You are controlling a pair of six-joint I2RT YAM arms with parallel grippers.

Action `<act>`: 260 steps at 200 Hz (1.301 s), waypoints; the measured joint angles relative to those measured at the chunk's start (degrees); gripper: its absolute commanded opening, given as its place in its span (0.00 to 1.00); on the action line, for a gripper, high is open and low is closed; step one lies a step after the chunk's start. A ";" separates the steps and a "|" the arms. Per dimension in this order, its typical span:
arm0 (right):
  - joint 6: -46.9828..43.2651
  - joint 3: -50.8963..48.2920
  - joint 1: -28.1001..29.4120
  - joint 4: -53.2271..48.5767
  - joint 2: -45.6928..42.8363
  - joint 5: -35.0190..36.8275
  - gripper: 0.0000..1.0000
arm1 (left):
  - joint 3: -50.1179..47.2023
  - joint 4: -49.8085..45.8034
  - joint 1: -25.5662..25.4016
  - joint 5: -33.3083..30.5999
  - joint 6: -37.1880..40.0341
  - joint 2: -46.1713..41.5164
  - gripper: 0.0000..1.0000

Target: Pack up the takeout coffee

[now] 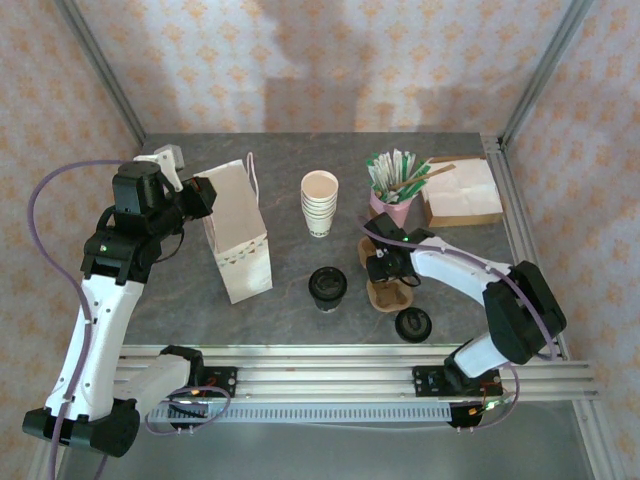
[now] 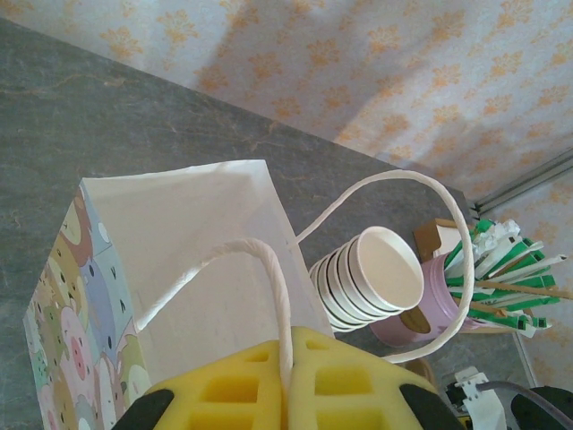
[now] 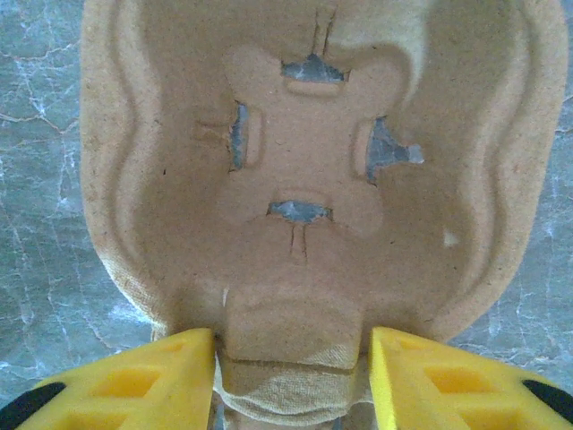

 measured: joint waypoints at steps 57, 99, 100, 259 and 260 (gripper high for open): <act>0.44 0.00 -0.02 -0.15 0.04 -0.24 0.42 | 0.00 0.00 0.00 -0.02 0.00 0.00 0.08; 1.38 0.63 -0.11 -1.31 0.04 -0.46 0.41 | 0.00 0.00 0.00 -0.02 0.00 0.00 0.08; 1.38 0.66 -0.11 -1.38 0.04 -0.44 0.41 | 0.00 0.00 0.00 -0.02 0.00 0.00 0.08; 9.46 4.63 -0.11 -11.54 -19.12 -5.97 0.38 | 0.00 0.04 0.00 2.51 0.11 0.26 0.08; 9.57 4.74 -0.11 -11.67 -19.52 -6.01 0.38 | 0.00 0.04 0.00 2.58 0.09 0.28 0.08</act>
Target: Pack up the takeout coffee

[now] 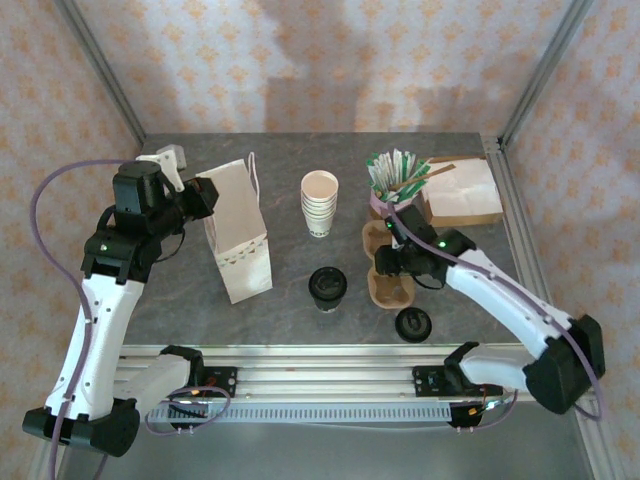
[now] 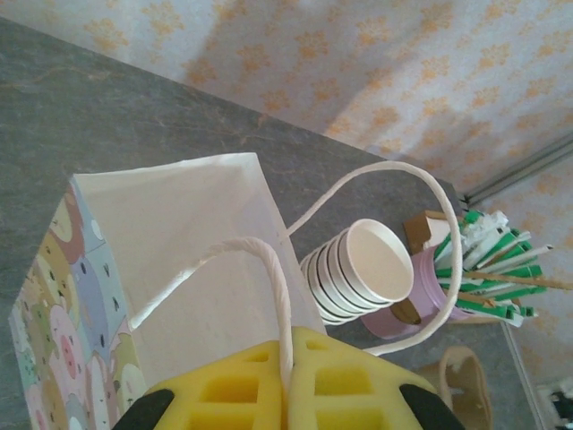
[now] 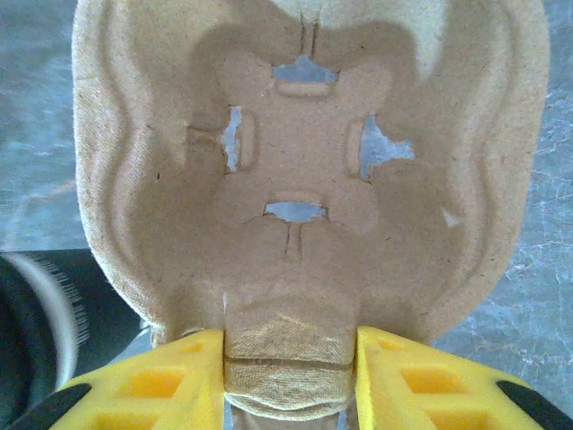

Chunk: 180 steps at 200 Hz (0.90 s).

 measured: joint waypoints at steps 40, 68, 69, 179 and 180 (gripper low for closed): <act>1.40 4.17 0.02 -2.49 -6.56 -2.25 0.38 | 0.04 1.55 -0.59 4.44 -0.11 0.79 0.07; 1.38 9.38 0.13 -3.76 -6.56 -3.13 0.38 | 1.09 2.75 -2.89 6.19 -0.15 2.16 0.07; 1.38 9.51 0.13 -3.80 -6.56 -3.17 0.38 | 1.11 2.78 -2.95 6.23 -0.15 2.21 0.07; -0.09 34.73 1.64 1.09 2.32 -8.13 0.37 | 2.49 6.45 -4.87 8.28 -3.78 5.14 0.07; -0.09 34.99 1.81 1.33 2.54 -8.20 0.37 | 2.49 6.47 -4.87 8.31 -3.80 5.16 0.07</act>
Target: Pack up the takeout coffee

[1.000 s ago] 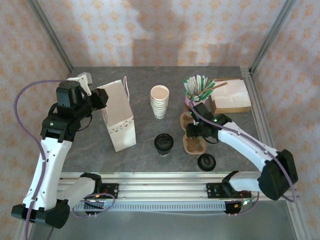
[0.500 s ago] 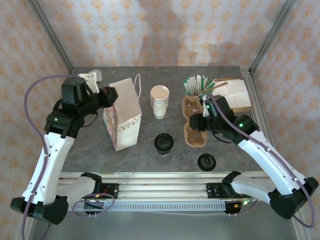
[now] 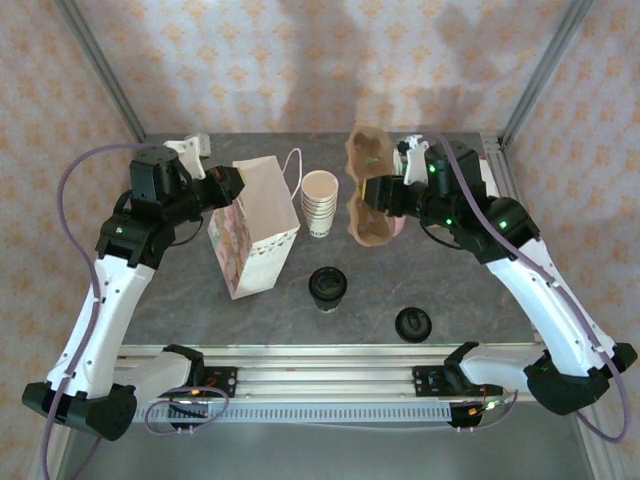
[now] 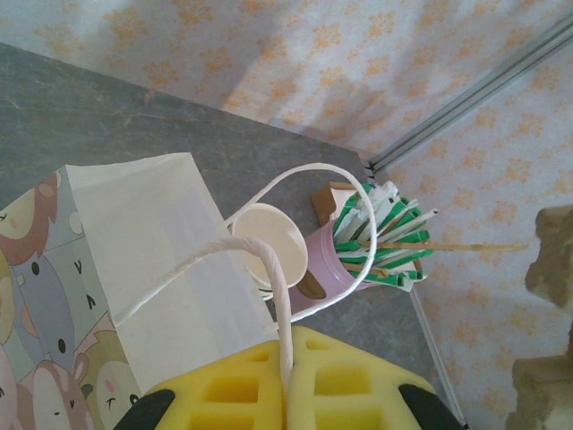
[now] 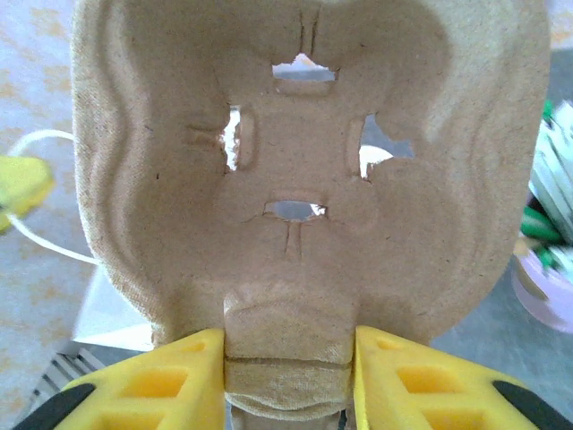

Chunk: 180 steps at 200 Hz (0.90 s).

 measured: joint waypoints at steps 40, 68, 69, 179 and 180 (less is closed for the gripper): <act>-0.48 8.98 4.90 4.52 8.52 -1.03 0.37 | 0.15 0.94 -0.76 0.68 -0.70 0.48 0.07; -0.42 13.55 7.37 7.80 15.30 -1.62 0.37 | 0.15 1.70 -1.14 0.90 -0.87 0.96 0.07; -0.39 13.68 7.45 7.96 15.61 -1.66 0.37 | 0.15 1.73 -1.14 0.92 -0.90 0.98 0.07; 6.73 20.46 9.64 13.46 30.99 1.38 0.36 | 0.15 2.14 -1.88 1.64 -0.87 1.33 0.07; 6.78 20.48 9.68 13.46 31.06 1.42 0.36 | 0.15 2.14 -1.88 1.66 -0.87 1.33 0.07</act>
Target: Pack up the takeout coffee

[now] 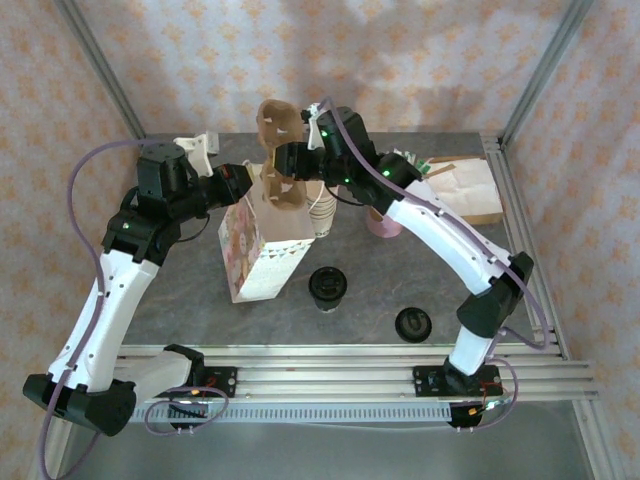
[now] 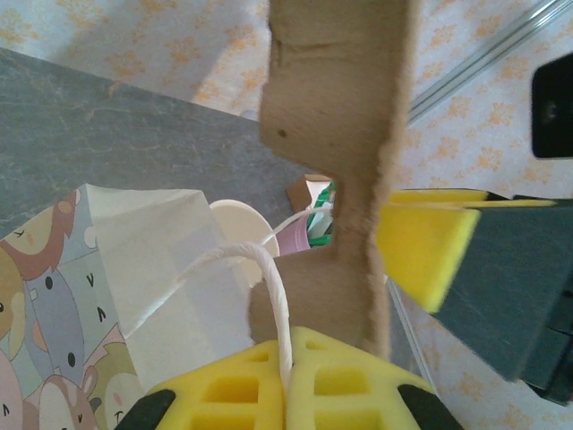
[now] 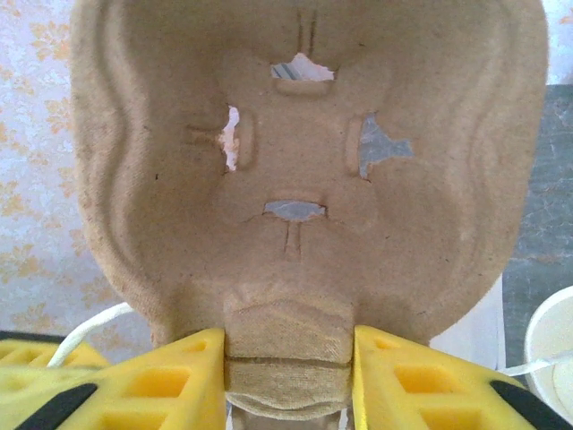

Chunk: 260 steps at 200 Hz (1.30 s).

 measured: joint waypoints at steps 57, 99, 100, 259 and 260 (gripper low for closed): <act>1.18 0.37 2.40 -4.87 1.07 2.64 0.35 | 0.00 0.00 0.00 0.11 0.07 0.00 0.07; 1.20 0.37 3.28 -9.14 1.09 3.85 0.35 | 0.00 0.00 0.00 0.09 0.07 -0.02 0.07; 1.20 0.37 3.28 -9.16 1.09 3.87 0.35 | 0.00 0.00 0.00 0.09 0.07 -0.02 0.07; 5.05 1.05 4.68 -17.33 5.18 2.64 0.32 | -1.64 0.76 0.00 -0.09 0.48 -0.02 0.05; 5.05 1.05 4.68 -17.49 5.27 2.58 0.32 | -1.64 0.76 0.00 -0.09 0.48 -0.02 0.05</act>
